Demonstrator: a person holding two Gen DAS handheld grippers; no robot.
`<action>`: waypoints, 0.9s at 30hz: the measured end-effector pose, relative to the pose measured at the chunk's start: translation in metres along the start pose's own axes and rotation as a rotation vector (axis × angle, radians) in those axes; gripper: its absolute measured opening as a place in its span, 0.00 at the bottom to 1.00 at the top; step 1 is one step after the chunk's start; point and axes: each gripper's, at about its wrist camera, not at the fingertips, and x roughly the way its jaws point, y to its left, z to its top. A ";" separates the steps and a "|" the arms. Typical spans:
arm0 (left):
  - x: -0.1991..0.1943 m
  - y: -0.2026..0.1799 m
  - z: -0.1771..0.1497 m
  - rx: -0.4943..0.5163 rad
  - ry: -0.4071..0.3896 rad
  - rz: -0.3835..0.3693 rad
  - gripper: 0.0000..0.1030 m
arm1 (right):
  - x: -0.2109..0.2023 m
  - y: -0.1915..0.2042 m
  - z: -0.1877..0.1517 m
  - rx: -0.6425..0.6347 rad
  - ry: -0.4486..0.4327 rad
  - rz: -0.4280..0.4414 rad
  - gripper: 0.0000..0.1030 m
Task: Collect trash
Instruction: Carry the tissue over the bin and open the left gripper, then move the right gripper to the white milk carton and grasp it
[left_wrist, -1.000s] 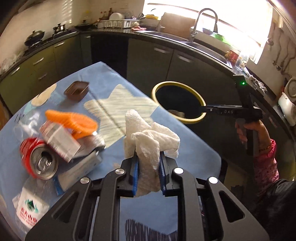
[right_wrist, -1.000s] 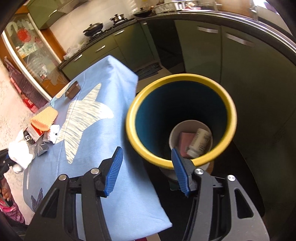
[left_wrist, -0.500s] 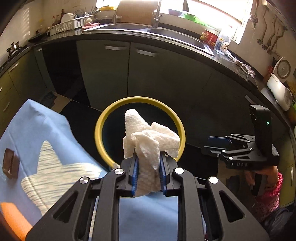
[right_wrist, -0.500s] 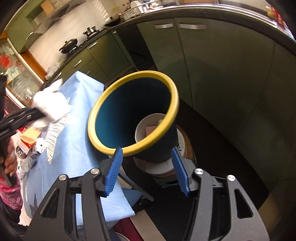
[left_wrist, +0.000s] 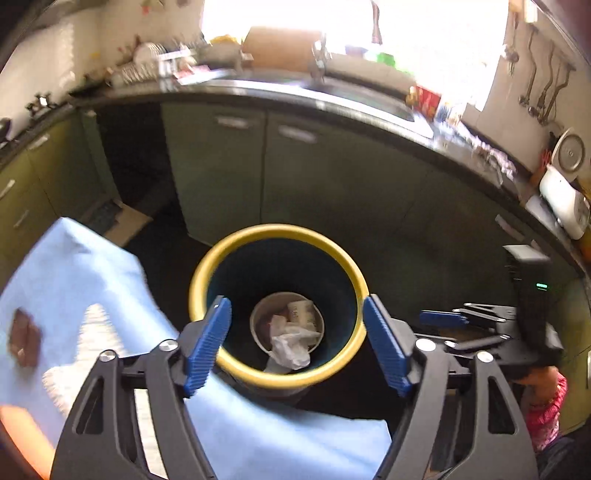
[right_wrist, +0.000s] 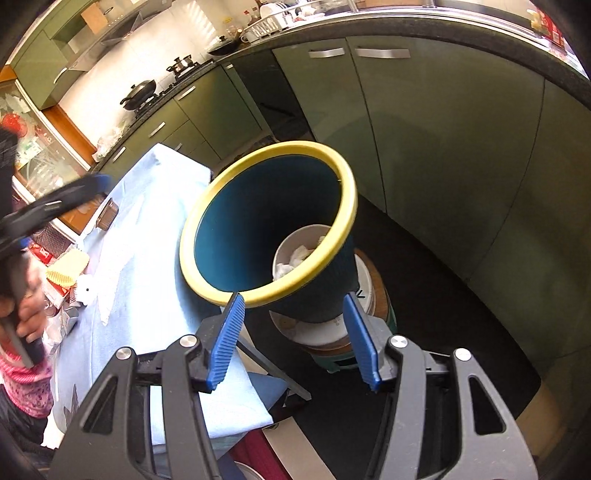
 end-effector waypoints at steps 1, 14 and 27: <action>-0.016 0.001 -0.007 -0.005 -0.021 0.006 0.77 | 0.001 0.002 0.000 -0.004 0.004 0.004 0.52; -0.203 0.068 -0.159 -0.197 -0.175 0.262 0.89 | 0.038 0.126 0.013 -0.283 0.086 0.126 0.52; -0.277 0.124 -0.266 -0.379 -0.206 0.416 0.90 | 0.048 0.345 -0.025 -0.744 0.082 0.371 0.52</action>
